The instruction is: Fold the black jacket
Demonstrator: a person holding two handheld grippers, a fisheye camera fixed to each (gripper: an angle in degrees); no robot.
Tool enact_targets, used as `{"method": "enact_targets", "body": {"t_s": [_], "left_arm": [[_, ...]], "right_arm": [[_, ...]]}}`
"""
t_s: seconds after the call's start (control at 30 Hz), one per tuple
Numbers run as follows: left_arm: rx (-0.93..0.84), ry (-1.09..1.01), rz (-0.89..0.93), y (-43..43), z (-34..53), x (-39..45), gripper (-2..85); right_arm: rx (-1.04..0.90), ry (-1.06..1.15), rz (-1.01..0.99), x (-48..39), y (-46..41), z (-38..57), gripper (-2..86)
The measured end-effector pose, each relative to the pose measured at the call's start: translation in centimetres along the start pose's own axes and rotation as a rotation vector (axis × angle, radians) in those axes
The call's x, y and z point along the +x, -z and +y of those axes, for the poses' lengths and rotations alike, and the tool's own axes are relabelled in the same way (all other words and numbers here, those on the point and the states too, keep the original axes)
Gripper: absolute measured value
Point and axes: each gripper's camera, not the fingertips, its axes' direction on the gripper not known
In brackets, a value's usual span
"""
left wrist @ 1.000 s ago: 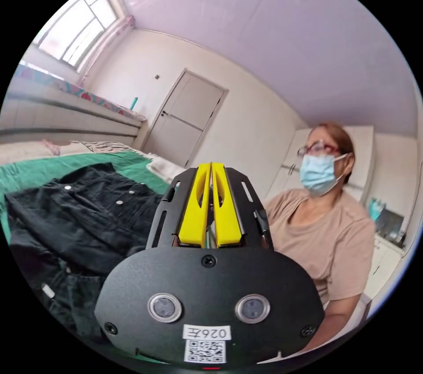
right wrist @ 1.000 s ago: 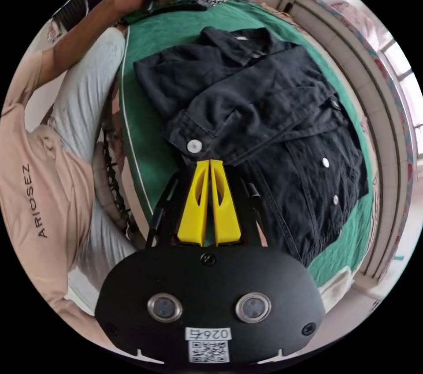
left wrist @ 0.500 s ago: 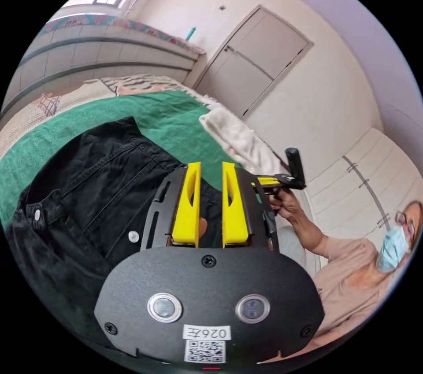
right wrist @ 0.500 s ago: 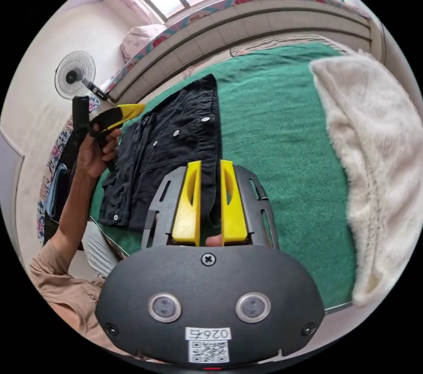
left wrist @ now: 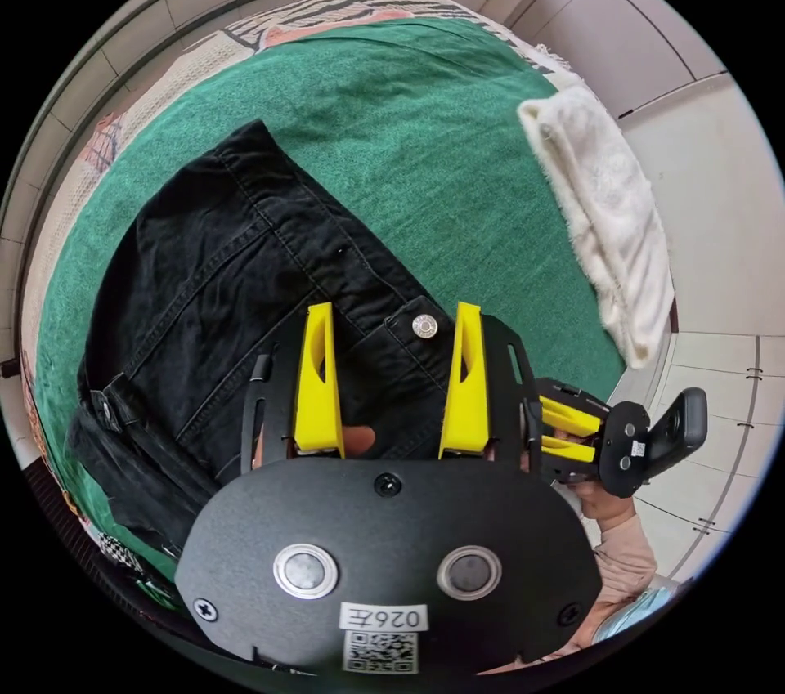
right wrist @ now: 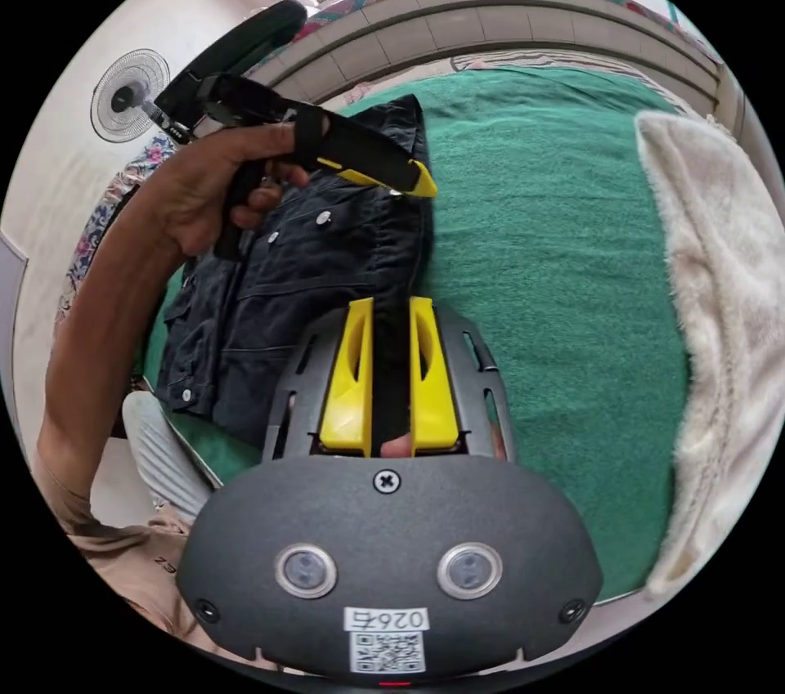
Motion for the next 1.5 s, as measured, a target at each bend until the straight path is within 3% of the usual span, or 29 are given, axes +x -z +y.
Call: {"method": "enact_targets", "body": {"t_s": [0.2, 0.33, 0.43, 0.67, 0.93, 1.1, 1.27, 1.4, 1.5], "left_arm": [[-0.055, -0.032, -0.070, -1.9, -2.1, 1.7, 22.3], [-0.088, -0.089, -0.217, -3.0, -2.4, 1.7, 13.6], [-0.052, -0.059, -0.204, -1.9, -1.5, -1.9, 4.3], [0.213, -0.055, 0.253, 6.5, 7.0, -15.0, 0.6], [0.426, -0.003, 0.330, 13.6, 25.7, -31.8, 0.3], [0.502, 0.136, 0.386, 9.1, 37.8, -44.2, 0.4], [0.510, 0.322, 0.603, -1.2, 47.3, -55.7, 0.8], [0.544, 0.351, 0.683, -4.3, 50.0, -58.3, 1.5], [0.542, 0.334, 0.684, -4.7, 50.7, -58.9, 3.5]], "right_arm": [[0.111, 0.078, -0.206, -0.5, 2.2, 0.5, -0.8], [0.129, 0.176, -0.100, -3.2, 2.6, 0.3, -1.3], [0.125, 0.234, -0.075, -5.1, 2.9, -0.2, -1.3], [0.208, 0.312, -0.165, -12.0, 5.8, -3.4, -1.2], [0.199, 0.442, -0.321, -26.3, 3.4, -6.8, -1.3], [0.021, 0.461, -0.395, -34.2, -3.8, -8.9, -1.3], [-0.192, 0.503, -0.347, -40.4, -12.0, -10.3, -1.3], [-0.232, 0.538, -0.309, -42.9, -13.9, -11.1, -0.1], [-0.235, 0.638, -0.290, -45.4, -14.0, -11.5, 7.0]]}}
